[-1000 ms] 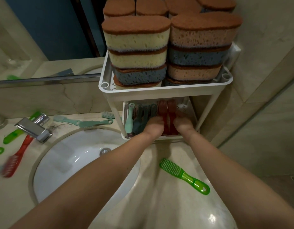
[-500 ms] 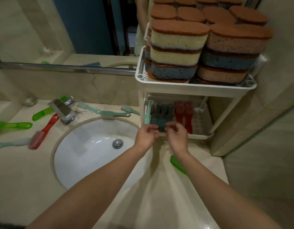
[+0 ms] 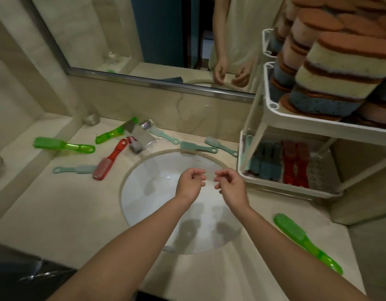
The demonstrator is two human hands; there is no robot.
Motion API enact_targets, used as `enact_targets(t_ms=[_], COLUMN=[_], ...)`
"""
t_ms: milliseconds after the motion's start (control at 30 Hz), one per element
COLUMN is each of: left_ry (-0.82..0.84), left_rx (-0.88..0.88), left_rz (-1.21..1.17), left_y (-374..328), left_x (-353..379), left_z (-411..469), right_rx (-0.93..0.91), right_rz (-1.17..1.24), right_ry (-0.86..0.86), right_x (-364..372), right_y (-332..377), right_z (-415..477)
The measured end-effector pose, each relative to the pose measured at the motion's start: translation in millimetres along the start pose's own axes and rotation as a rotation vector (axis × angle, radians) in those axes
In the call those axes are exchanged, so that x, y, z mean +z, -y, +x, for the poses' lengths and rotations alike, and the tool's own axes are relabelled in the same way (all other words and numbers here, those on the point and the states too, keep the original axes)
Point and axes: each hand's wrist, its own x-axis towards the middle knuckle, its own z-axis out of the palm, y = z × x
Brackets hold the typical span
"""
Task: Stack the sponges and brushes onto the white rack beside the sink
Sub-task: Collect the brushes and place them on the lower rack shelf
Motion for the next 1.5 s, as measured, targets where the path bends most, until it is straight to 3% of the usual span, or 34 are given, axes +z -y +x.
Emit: enact_targets(t_ms=[533, 733, 967, 1133, 1500], left_ry=[-0.179, -0.272, -0.384, -0.366, -0.362], left_rx=[0.024, -0.01, 0.058, 0.063, 0.066], left_rz=[0.071, 0.225, 0.741, 1.021, 1.083], left_y=[24.8, 38.3, 48.6, 61.8, 62.9], left_x=[-225.7, -280.3, -304.1, -305.3, -311.8], left_z=[67.4, 88.2, 108.0, 124.7, 131.0], right_rx=[0.045, 0.076, 0.125, 0.145, 0.093], right_rz=[-0.062, -0.093, -0.197, -0.238, -0.282], right_ry=[0.239, 0.306, 0.355, 0.366, 0.33], right_x=[222.8, 284.6, 323.2, 330.6, 326.6], right_y=[38.2, 39.2, 34.4, 31.3, 32.9], right_z=[8.5, 21.7, 43.0, 54.3, 63.0])
